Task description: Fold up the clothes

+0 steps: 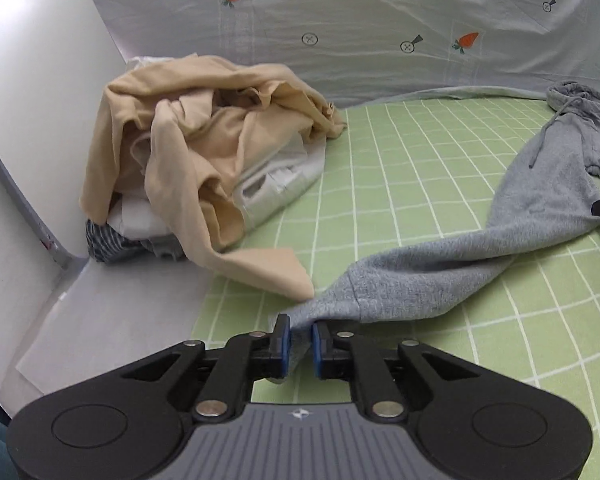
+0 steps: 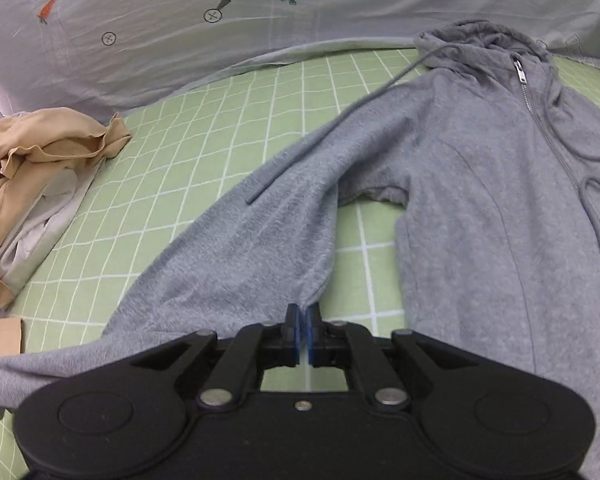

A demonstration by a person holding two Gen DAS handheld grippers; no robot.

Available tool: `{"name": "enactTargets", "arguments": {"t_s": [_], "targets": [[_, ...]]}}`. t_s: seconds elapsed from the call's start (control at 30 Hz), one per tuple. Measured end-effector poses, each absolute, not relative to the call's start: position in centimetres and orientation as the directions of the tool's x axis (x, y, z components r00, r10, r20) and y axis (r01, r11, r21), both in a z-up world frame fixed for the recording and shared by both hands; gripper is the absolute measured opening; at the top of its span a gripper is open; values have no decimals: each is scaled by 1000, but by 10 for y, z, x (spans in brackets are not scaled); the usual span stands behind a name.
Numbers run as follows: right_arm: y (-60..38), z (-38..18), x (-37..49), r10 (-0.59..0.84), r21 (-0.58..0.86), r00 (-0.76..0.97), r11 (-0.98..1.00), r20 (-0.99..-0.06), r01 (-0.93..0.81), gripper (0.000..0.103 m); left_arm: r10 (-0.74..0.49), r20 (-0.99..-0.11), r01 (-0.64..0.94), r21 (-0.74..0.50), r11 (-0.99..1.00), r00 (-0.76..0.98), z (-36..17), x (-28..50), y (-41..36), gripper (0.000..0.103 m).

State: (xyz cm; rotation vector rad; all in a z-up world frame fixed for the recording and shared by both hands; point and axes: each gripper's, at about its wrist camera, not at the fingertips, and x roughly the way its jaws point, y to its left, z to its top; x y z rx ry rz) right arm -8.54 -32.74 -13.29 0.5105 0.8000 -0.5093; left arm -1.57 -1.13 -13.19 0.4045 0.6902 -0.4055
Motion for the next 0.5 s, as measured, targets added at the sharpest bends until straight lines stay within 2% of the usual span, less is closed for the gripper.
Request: {"name": "enactTargets", "arguments": {"t_s": [0.03,0.13,0.23,0.3,0.4,0.5], "targets": [[-327,-131,-87,-237,221,588,769,-773,600,6,-230,-695,474,179,862,681,-133,-18,-4,24],[-324,-124,-90,-252,191,581,782,-774,593,17,-270,-725,413,22,910,634,-125,-17,17,35],[-319,-115,-87,-257,194,605,793,-754,578,31,-340,-730,315,-179,932,593,-116,-11,41,41],[-315,-109,-84,-260,195,620,800,-740,568,35,-377,-718,239,-291,926,586,-111,-5,56,45],[-309,-101,-80,-259,199,642,810,-722,551,41,-398,-706,145,-392,909,586,-110,9,71,50],[-298,-111,-70,-236,197,631,820,-739,538,42,-392,-722,151,-377,914,571,-116,19,63,52]]}}
